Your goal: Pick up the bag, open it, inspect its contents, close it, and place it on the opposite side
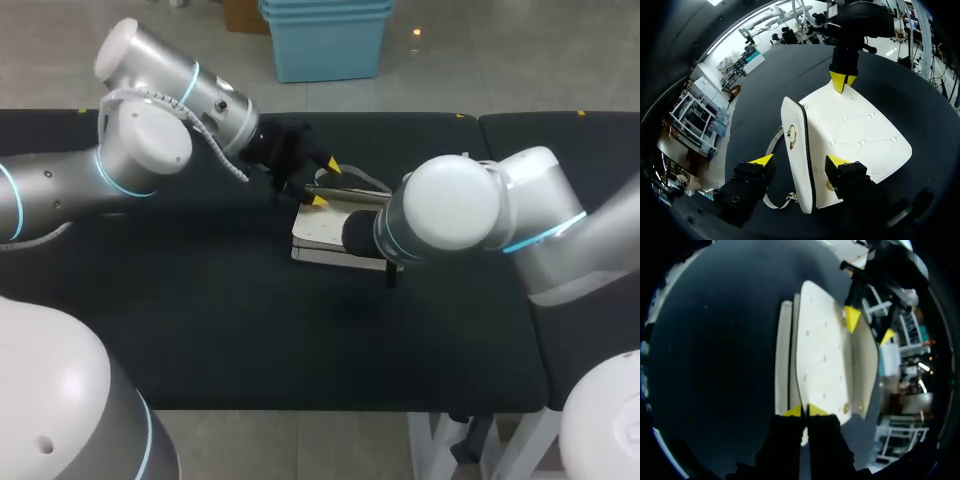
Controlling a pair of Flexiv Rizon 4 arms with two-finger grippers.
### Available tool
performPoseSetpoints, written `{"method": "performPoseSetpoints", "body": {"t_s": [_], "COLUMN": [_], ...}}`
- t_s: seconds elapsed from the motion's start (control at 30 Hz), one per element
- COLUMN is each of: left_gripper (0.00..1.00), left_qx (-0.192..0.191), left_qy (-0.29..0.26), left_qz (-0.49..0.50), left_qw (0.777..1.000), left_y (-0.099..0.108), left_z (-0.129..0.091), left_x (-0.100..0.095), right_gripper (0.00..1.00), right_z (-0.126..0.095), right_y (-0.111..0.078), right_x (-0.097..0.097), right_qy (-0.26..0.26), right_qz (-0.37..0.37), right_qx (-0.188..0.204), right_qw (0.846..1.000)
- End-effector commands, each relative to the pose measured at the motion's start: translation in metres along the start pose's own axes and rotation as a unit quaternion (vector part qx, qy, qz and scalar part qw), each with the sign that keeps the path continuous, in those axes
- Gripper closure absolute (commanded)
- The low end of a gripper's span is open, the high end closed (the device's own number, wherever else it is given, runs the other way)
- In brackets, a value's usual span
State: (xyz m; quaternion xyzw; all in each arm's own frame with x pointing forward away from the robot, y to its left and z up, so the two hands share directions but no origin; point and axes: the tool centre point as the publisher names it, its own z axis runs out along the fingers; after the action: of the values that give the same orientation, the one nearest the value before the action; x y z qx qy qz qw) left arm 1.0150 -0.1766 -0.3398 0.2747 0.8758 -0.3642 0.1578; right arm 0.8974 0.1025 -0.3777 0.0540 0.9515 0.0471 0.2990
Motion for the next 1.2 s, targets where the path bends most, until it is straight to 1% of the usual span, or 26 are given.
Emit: {"method": "performPoseSetpoints", "body": {"t_s": [0.03,0.07,0.2,0.33,0.4,0.57,0.63,0.7,0.73,0.77,1.17,1.2], "left_gripper": [0.44,0.49,0.53,0.54,0.56,0.58,0.6,0.71,0.83,1.0,1.0,1.0], "left_qx": [0.003,0.007,0.0,-0.006,-0.005,-0.006,-0.011,-0.013,-0.014,-0.015,-0.013,-0.01], "left_qy": [-0.009,-0.005,-0.003,-0.001,0.001,0.006,0.009,0.011,0.011,0.012,0.013,0.012], "left_qz": [-0.003,-0.006,-0.013,-0.022,-0.026,-0.03,-0.032,-0.035,-0.037,-0.038,-0.049,-0.051], "left_qw": [1.0,1.0,1.0,1.0,1.0,1.0,0.999,0.999,0.999,0.999,0.999,0.999], "left_y": [0.001,0.002,0.004,0.009,0.01,0.009,0.01,0.01,0.011,0.011,0.012,0.012], "left_z": [0.016,0.018,0.025,0.031,0.033,0.036,0.039,0.041,0.041,0.042,0.041,0.04], "left_x": [-0.005,-0.006,-0.011,-0.014,-0.014,-0.016,-0.017,-0.018,-0.018,-0.019,-0.021,-0.021], "right_gripper": [1.0,1.0,1.0,1.0,1.0,1.0,1.0,1.0,1.0,1.0,1.0,0.95], "right_z": [0.002,0.002,0.002,0.002,0.002,0.002,0.002,0.002,0.002,0.002,0.002,0.001], "right_y": [-0.002,-0.002,-0.002,-0.002,-0.002,-0.002,-0.002,-0.002,-0.002,-0.002,-0.002,-0.002], "right_x": [0.003,0.003,0.003,0.003,0.003,0.003,0.003,0.003,0.003,0.003,0.003,0.003], "right_qy": [-0.003,-0.003,-0.003,-0.003,-0.003,-0.003,-0.003,-0.003,-0.003,-0.003,-0.003,-0.003], "right_qz": [0.001,0.001,0.001,0.001,0.001,0.001,0.001,0.001,0.001,0.001,0.001,0.001], "right_qx": [-0.002,-0.002,-0.002,-0.002,-0.002,-0.002,-0.002,-0.002,-0.002,-0.002,-0.002,-0.002], "right_qw": [1.0,1.0,1.0,1.0,1.0,1.0,1.0,1.0,1.0,1.0,1.0,1.0]}}
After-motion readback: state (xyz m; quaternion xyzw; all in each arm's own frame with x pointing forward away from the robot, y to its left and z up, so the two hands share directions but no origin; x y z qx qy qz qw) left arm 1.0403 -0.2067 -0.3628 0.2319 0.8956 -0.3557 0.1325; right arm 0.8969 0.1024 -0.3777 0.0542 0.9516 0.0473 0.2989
